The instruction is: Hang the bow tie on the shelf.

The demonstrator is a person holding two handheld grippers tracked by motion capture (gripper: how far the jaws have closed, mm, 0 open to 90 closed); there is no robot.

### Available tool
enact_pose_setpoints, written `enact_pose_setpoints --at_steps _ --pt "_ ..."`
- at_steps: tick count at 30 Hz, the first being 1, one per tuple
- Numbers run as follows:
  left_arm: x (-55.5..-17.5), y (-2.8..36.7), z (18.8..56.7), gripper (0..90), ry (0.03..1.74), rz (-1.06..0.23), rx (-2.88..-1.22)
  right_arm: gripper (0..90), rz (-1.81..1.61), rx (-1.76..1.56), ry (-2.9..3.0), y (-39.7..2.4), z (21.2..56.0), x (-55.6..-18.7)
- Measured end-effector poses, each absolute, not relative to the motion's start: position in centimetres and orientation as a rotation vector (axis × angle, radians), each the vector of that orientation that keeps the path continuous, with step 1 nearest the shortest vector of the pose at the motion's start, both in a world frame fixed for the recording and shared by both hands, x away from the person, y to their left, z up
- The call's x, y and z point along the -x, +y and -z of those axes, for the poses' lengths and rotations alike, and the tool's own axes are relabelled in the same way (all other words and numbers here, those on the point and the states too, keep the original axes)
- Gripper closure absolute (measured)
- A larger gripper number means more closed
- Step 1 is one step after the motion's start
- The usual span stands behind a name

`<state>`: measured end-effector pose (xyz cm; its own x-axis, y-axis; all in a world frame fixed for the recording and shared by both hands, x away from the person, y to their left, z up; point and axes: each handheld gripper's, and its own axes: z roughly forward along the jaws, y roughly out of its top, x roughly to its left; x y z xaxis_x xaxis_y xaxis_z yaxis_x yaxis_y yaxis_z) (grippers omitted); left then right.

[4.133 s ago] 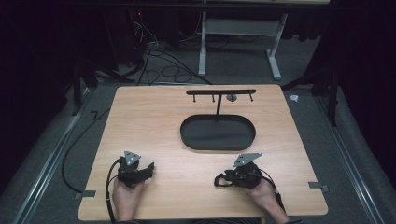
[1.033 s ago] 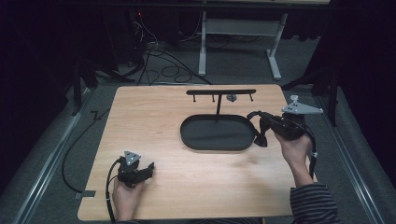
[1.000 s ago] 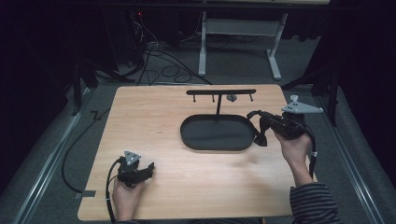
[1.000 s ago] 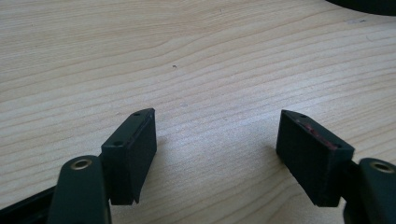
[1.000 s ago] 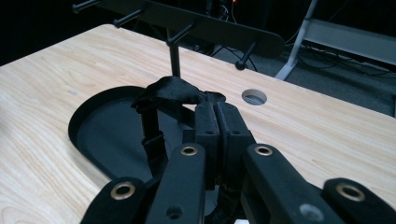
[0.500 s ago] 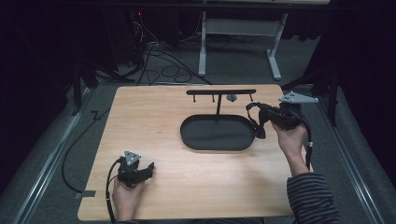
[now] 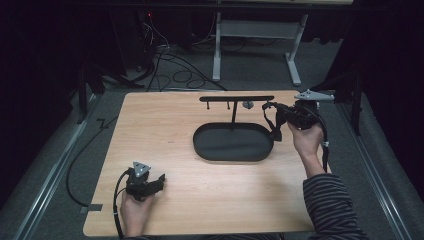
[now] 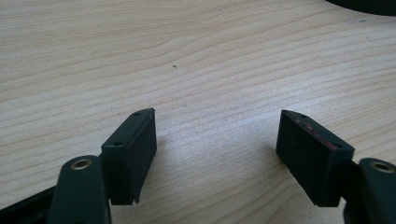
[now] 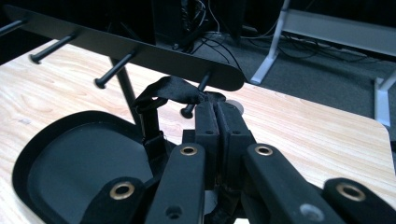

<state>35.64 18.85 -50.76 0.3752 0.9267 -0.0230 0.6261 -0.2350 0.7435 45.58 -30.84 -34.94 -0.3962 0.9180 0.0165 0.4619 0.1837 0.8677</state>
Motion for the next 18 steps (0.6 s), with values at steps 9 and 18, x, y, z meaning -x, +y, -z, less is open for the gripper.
enact_pose_setpoints --at_steps 9,18 --pt "-35.6 18.8 50.8 29.2 1.337 -0.572 -1.961 89.3 -1.091 -1.323 1.934 -30.5 35.8 -46.9" --pt "-35.6 18.8 50.8 29.2 1.337 -0.572 -1.961 86.8 -1.095 -1.358 1.938 -30.6 36.3 -47.4"
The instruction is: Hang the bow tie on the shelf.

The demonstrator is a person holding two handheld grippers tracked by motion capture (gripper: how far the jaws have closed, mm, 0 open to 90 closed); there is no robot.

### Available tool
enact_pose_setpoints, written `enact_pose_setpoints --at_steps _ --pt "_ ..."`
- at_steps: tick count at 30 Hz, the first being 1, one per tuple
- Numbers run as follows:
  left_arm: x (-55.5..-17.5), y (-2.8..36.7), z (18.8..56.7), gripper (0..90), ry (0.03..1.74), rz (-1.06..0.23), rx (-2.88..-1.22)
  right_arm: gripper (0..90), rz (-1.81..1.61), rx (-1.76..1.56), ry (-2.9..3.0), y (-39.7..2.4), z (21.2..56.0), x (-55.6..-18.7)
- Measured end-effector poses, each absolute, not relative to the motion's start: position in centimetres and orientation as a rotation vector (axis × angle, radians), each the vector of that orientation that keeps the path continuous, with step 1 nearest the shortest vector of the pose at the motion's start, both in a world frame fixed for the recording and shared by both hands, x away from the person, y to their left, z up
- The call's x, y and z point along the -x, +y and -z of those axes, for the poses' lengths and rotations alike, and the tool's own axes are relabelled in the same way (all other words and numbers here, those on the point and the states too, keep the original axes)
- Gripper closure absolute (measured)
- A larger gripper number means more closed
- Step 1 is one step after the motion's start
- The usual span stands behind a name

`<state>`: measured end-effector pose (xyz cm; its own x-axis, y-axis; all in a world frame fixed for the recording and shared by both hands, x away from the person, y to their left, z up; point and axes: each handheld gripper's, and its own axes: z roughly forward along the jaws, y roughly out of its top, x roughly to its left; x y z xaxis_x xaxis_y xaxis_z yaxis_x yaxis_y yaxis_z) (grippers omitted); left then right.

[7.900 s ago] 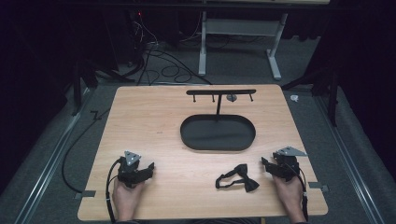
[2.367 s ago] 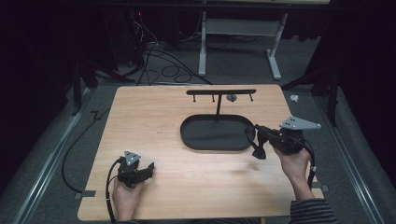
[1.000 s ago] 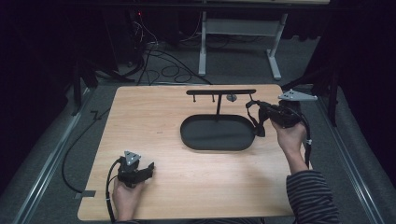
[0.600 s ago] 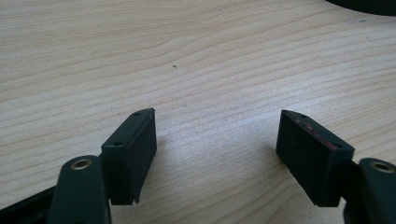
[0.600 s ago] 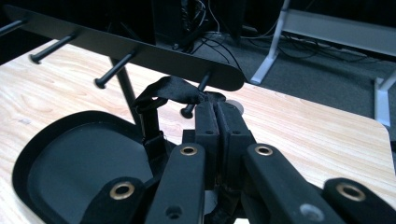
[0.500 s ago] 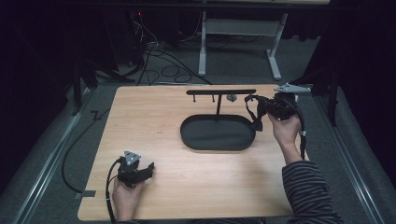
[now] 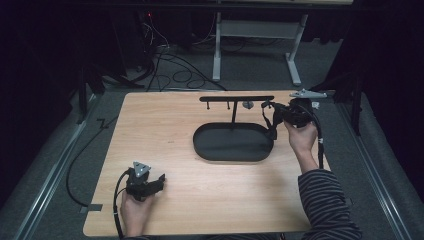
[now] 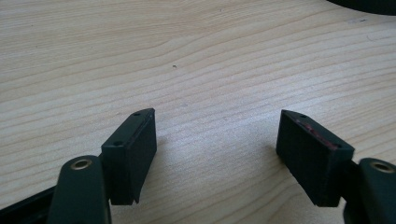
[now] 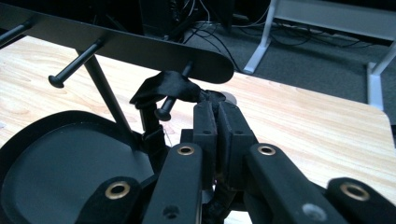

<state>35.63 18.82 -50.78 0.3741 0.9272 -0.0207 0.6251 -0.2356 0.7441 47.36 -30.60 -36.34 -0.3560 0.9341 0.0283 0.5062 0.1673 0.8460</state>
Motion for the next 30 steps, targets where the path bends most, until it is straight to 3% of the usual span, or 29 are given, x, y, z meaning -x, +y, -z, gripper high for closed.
enact_pose_setpoints --at_steps 20,30 --pt "-35.6 18.9 50.8 29.2 1.337 -0.566 -1.960 68.5 -1.106 -1.331 1.951 -31.3 35.8 -45.7" --pt "-35.6 18.9 50.8 29.2 1.336 -0.568 -1.961 64.8 -1.155 -1.359 1.931 -32.7 36.0 -44.3"
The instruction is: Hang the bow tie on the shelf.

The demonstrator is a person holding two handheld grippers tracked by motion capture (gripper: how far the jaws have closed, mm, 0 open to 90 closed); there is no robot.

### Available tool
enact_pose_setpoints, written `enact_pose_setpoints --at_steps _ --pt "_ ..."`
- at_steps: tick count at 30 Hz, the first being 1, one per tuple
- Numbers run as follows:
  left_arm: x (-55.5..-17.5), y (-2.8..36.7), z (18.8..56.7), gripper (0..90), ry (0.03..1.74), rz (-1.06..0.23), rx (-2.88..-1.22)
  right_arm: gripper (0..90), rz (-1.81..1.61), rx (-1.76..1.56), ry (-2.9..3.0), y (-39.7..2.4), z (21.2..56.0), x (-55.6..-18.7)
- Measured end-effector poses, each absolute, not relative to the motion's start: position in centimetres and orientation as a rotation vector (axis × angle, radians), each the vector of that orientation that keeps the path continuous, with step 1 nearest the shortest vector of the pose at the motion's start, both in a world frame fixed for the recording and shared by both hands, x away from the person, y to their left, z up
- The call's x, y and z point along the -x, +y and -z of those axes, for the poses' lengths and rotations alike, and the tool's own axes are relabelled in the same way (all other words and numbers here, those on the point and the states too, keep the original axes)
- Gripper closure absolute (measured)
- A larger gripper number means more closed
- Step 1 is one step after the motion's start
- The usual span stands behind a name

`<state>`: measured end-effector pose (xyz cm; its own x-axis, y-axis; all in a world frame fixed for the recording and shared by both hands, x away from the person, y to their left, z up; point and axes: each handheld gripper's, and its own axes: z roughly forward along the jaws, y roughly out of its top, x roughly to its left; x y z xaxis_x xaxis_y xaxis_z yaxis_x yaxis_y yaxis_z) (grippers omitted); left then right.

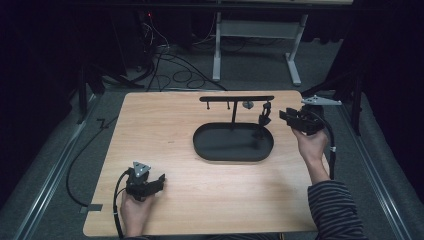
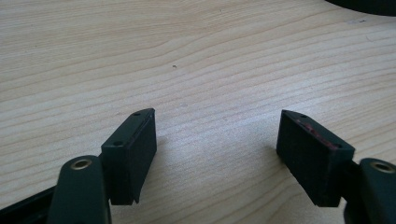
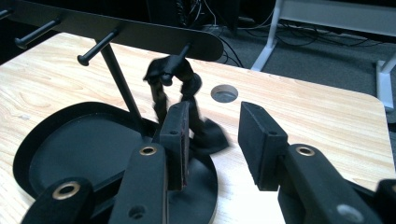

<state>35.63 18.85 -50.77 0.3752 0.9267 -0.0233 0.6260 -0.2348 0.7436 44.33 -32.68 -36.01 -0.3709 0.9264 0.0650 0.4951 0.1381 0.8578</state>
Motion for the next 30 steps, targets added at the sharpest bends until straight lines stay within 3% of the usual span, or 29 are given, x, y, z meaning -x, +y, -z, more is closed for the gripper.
enact_pose_setpoints --at_steps 30 --pt "-35.6 18.8 50.8 29.0 1.336 -0.571 -1.961 59.2 -1.267 -1.365 1.903 -35.6 35.8 -40.4"
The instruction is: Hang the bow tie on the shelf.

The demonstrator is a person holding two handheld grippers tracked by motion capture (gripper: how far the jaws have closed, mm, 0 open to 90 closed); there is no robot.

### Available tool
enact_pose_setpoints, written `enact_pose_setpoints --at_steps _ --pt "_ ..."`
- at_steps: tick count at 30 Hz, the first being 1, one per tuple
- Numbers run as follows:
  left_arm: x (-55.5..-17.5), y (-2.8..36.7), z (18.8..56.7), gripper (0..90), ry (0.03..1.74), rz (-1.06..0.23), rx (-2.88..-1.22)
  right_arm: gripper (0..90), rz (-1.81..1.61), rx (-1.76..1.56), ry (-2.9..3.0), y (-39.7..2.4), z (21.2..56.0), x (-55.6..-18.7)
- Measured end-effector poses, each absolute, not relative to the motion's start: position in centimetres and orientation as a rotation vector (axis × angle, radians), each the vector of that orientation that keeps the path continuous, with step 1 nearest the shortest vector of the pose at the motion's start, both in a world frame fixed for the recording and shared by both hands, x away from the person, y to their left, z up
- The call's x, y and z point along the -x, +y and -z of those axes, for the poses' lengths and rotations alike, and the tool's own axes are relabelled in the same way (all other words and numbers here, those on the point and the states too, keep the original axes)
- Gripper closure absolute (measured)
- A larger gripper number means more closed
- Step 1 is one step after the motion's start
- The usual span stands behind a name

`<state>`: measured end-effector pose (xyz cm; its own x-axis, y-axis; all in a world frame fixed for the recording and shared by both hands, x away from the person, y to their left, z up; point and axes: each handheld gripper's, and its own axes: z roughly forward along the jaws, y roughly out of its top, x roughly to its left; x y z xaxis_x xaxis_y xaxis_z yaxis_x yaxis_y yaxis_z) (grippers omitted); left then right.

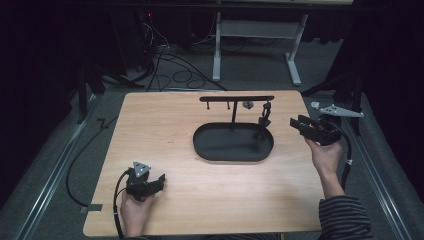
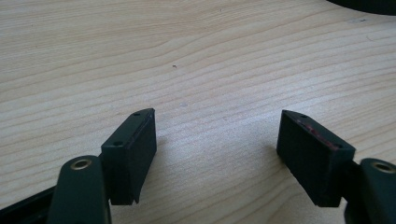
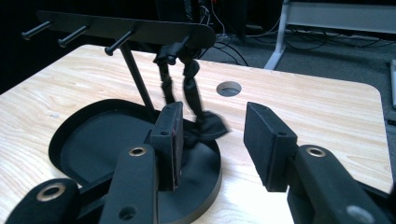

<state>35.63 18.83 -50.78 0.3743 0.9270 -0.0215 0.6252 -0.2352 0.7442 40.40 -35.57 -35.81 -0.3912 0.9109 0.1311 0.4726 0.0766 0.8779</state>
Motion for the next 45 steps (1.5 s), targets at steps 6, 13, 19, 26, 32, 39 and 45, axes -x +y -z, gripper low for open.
enact_pose_setpoints --at_steps 6,13,19,26,32,39,45 --pt "-35.6 18.8 50.8 29.0 1.337 -0.572 -1.961 59.0 -1.295 -1.357 1.888 -36.1 35.8 -39.3" --pt "-35.6 18.8 50.8 29.1 1.337 -0.572 -1.961 59.0 -1.313 -1.339 1.878 -36.4 35.6 -38.1" --pt "-35.6 18.8 50.8 29.0 1.336 -0.571 -1.961 58.9 -1.314 -1.337 1.880 -36.7 35.8 -37.1" --pt "-35.6 18.8 50.8 29.0 1.337 -0.572 -1.961 58.4 -1.310 -1.343 1.893 -37.2 36.1 -36.2" --pt "-35.6 18.8 50.8 29.0 1.337 -0.572 -1.962 57.8 -1.313 -1.350 1.896 -37.6 36.4 -35.3" --pt "-35.6 18.8 50.8 29.0 1.337 -0.573 -1.961 57.7 -1.305 -1.358 1.901 -37.9 36.7 -34.4" --pt "-35.6 18.8 50.8 28.9 1.337 -0.573 -1.961 57.7 -1.312 -1.354 1.905 -37.8 37.0 -33.7"
